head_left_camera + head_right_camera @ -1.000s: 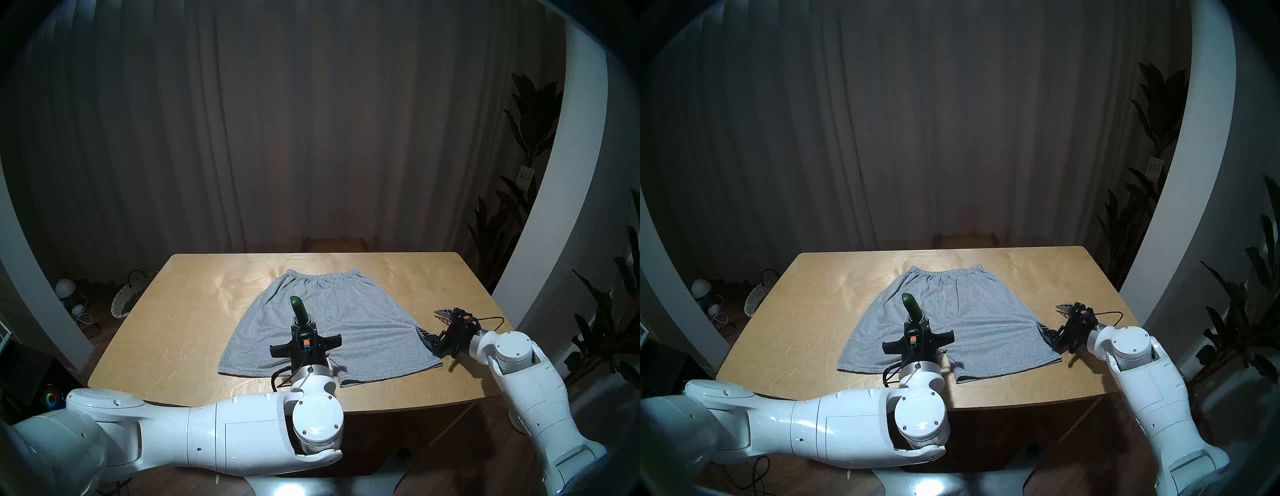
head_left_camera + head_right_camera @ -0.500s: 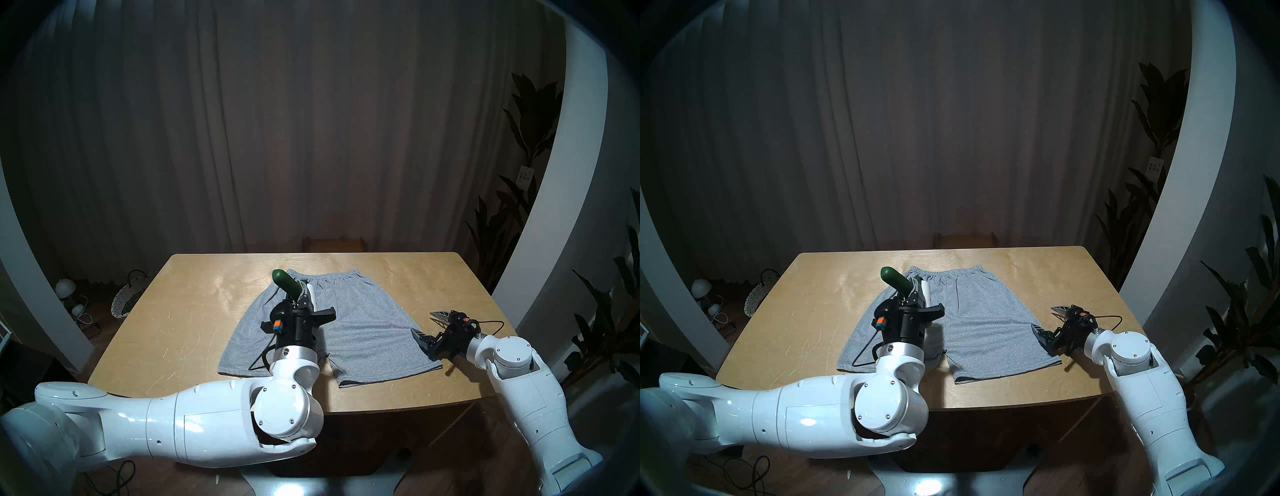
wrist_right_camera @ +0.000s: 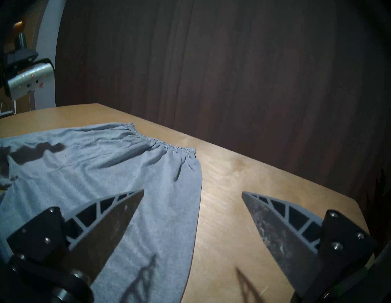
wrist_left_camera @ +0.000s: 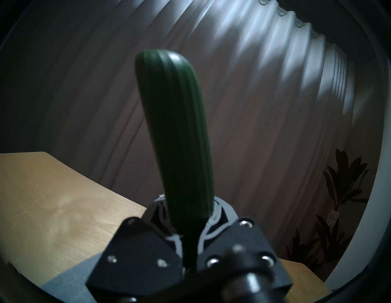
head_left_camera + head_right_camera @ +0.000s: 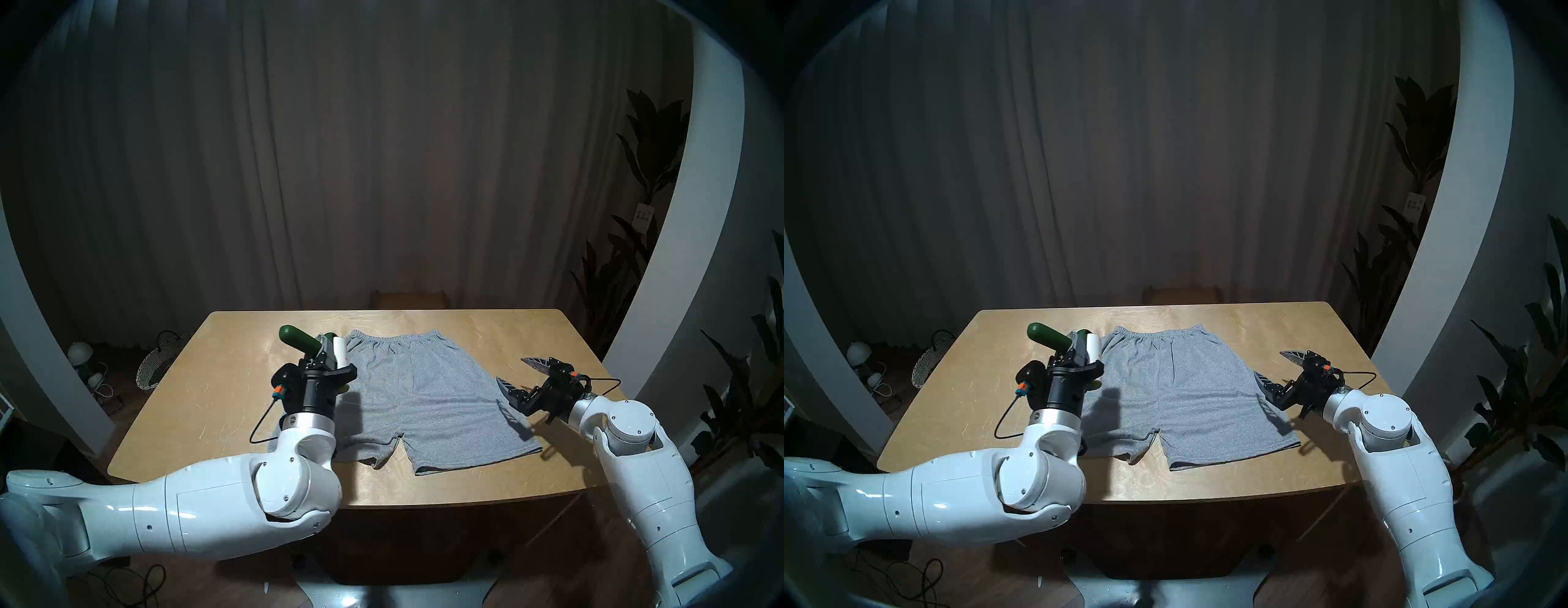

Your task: Remove lint and debris from pants with a lint roller

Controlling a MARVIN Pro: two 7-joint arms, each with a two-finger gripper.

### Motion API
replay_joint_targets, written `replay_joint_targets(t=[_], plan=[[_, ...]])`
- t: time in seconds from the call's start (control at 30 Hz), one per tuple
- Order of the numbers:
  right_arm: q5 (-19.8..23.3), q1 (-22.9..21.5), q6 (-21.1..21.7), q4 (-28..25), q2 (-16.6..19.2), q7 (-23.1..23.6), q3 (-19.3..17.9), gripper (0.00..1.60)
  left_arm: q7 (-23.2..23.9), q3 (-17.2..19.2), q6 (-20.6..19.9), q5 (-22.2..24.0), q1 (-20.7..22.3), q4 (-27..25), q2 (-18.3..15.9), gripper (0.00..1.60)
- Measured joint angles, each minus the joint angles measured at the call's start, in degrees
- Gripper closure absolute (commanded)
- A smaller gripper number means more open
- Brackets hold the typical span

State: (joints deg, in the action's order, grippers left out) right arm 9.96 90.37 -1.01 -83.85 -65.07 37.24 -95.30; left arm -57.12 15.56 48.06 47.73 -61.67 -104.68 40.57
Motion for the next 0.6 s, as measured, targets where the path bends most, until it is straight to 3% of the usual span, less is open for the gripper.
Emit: replay_joint_targets(t=[0.23, 0.6], plan=[[0.8, 0.0, 0.0, -1.7, -0.8, -1.3, -1.2, 0.0, 5.0, 2.7, 4.8, 5.6, -1.4, 3.4, -5.1, 1.6], [1.4, 0.2, 0.0, -4.0, -2.4, -3.3, -1.9, 0.0, 8.5, 4.6, 6.3, 12.6, -1.7, 6.1, -11.9, 1.6]])
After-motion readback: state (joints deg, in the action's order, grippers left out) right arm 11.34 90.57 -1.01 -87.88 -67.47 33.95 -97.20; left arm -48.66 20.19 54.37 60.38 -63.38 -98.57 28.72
